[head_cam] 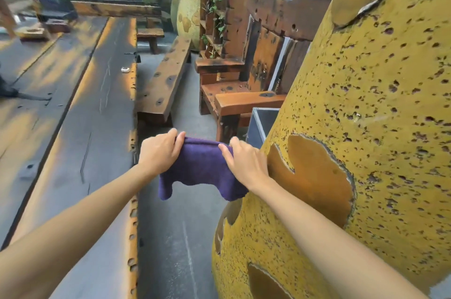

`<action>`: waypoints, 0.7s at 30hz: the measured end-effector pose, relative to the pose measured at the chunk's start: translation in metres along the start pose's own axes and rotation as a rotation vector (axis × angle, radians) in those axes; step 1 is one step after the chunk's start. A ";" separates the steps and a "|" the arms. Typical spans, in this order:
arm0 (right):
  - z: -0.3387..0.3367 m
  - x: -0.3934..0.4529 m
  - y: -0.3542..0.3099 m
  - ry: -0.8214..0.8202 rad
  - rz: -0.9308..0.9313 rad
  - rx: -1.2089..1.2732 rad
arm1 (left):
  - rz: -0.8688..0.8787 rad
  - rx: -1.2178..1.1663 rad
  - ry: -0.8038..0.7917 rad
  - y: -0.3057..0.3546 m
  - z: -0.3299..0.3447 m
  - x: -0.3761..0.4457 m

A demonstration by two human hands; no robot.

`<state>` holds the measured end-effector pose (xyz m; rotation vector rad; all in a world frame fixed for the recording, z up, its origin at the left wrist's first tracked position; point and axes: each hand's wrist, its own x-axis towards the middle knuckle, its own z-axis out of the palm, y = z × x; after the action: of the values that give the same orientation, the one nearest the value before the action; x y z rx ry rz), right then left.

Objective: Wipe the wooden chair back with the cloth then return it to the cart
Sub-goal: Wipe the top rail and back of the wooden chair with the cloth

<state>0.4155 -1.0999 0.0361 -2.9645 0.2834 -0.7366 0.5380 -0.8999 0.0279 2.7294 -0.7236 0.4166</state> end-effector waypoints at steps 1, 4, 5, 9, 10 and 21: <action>0.007 0.013 0.002 -0.010 0.000 0.000 | -0.020 -0.008 0.010 -0.004 0.006 0.010; 0.034 0.053 0.009 -0.033 0.032 -0.009 | -0.055 -0.028 0.017 -0.013 0.029 0.046; 0.043 0.066 0.009 -0.034 0.067 0.011 | -0.056 -0.036 0.010 -0.016 0.036 0.059; 0.087 0.121 0.006 -0.059 0.188 0.074 | -0.086 -0.070 0.010 -0.027 0.066 0.121; 0.100 0.139 0.006 -0.060 0.198 0.060 | -0.092 -0.080 0.010 -0.033 0.076 0.141; 0.210 0.320 0.059 -0.068 0.258 -0.079 | 0.126 -0.070 -0.113 -0.102 0.159 0.360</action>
<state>0.7823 -1.2145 -0.0103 -2.9370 0.6896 -0.6048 0.9226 -1.0258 -0.0135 2.6674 -0.9254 0.2602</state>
